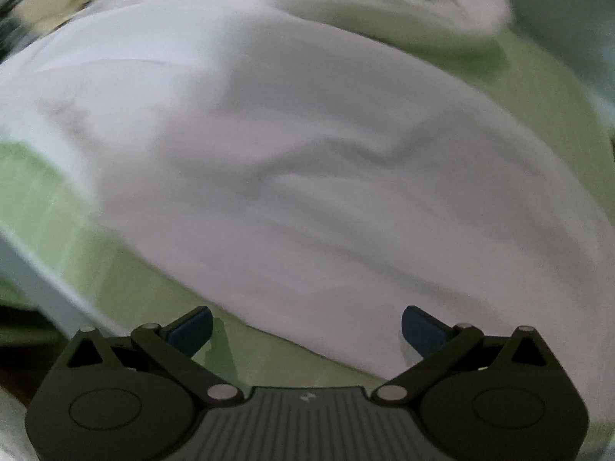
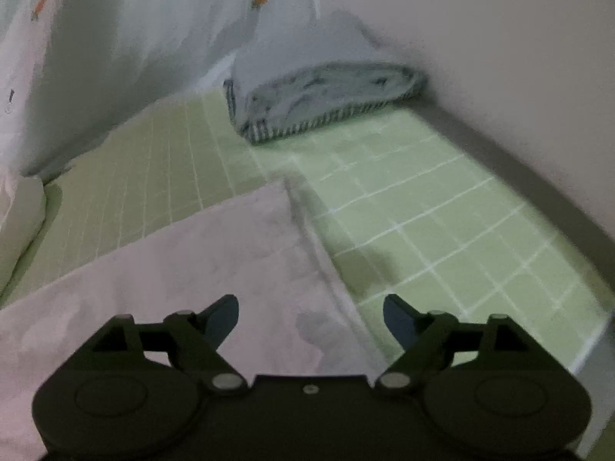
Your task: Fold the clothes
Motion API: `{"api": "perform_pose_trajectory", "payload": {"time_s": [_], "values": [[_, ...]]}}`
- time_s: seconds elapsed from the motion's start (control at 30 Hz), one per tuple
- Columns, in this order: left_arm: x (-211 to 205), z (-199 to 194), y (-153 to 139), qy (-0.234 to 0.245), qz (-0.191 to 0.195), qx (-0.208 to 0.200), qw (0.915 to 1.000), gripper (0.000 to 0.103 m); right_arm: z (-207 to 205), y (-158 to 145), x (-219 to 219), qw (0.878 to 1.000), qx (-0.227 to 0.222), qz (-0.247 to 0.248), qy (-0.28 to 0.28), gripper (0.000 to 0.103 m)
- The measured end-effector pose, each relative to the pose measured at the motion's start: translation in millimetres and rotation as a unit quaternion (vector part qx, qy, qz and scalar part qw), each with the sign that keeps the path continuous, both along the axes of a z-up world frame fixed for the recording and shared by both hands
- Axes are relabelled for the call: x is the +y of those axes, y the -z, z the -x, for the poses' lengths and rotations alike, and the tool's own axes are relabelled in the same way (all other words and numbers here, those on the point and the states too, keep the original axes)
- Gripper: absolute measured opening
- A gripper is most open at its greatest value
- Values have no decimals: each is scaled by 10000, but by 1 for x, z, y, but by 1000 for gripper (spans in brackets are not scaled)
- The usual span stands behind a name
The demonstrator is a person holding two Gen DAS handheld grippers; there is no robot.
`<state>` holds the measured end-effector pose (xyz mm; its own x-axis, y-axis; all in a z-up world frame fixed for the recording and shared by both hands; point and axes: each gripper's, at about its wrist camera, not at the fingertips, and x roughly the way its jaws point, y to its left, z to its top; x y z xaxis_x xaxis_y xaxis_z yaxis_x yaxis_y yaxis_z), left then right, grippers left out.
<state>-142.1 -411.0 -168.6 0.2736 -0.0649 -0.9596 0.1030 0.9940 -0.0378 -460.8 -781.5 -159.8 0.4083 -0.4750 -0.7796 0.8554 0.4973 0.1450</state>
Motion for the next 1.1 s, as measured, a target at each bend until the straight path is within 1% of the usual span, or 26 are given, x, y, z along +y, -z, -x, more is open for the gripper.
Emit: {"api": "perform_pose_trajectory", "payload": {"time_s": [0.03, 0.13, 0.2, 0.27, 0.3, 0.33, 0.4, 0.47, 0.5, 0.53, 0.57, 0.6, 0.63, 0.8, 0.83, 0.87, 0.93, 1.0, 1.03, 1.07, 1.1], "values": [[5, -3, -1, -157, 38, -33, 9999, 103, -1, 5, -1, 10000, 76, -25, -5, 83], [22, -10, -4, -629, 151, -132, 9978, 103, 0, 19, 1, 9996, 262, -78, -14, 71], [33, -16, -6, -943, 227, -197, 9951, 103, -1, 20, 8, 9987, 464, 83, -180, 59], [43, -20, -6, -1238, 282, -271, 9915, 103, 0, 19, 14, 9973, 617, 174, -351, 41], [48, -22, -5, -1372, 297, -314, 9896, 103, 2, 18, 16, 9971, 627, 183, -400, 37], [53, -24, -5, -1506, 311, -356, 9875, 103, 3, 17, 17, 9969, 629, 187, -443, 31], [56, -28, -4, -1708, 317, -435, 9838, 102, 5, 16, 19, 9964, 640, 203, -512, 27], [56, -33, -2, -1821, 288, -485, 9817, 94, 5, 16, 22, 9960, 660, 232, -555, 25], [56, -35, -2, -1862, 241, -506, 9809, 80, 5, 16, 23, 9958, 670, 246, -576, 24], [54, -33, -3, -1799, 143, -586, 9818, 61, 3, 15, 24, 9954, 707, 268, -587, 23], [51, -31, -5, -1718, 37, -677, 9828, 50, 1, 15, 25, 9950, 750, 292, -595, 21], [48, -29, -7, -1636, -69, -768, 9835, 24, -1, 14, 26, 9946, 791, 314, -602, 18], [48, -25, -9, -1568, -117, -791, 9844, 2, -3, 13, 28, 9941, 832, 335, -609, 17], [52, -3, -18, -1218, -345, -824, 9885, 2, 1, 9, 43, 9903, 1139, 436, -669, 15], [78, 7, -24, -1125, -393, -793, 9897, 2, 4, 7, 46, 9898, 1187, 441, -656, 15], [87, 13, -26, -1093, -443, -762, 9901, 3, 7, 6, 50, 9894, 1239, 410, -642, 14], [94, 21, -25, -1050, -534, -682, 9907, 3, 13, 4, 58, 9885, 1344, 331, -614, 15], [96, 31, -27, -886, -658, -634, 9919, 4, 17, 5, 63, 9868, 1478, 275, -596, 15], [95, 31, -31, -814, -662, -657, 9923, 8, 17, 4, 64, 9865, 1509, 283, -569, 17], [93, 31, -35, -748, -655, -686, 9927, 10, 16, 3, 64, 9863, 1531, 298, -535, 20], [92, 30, -39, -682, -649, -714, 9930, 14, 15, 0, 62, 9877, 1453, 322, -471, 23]]}}
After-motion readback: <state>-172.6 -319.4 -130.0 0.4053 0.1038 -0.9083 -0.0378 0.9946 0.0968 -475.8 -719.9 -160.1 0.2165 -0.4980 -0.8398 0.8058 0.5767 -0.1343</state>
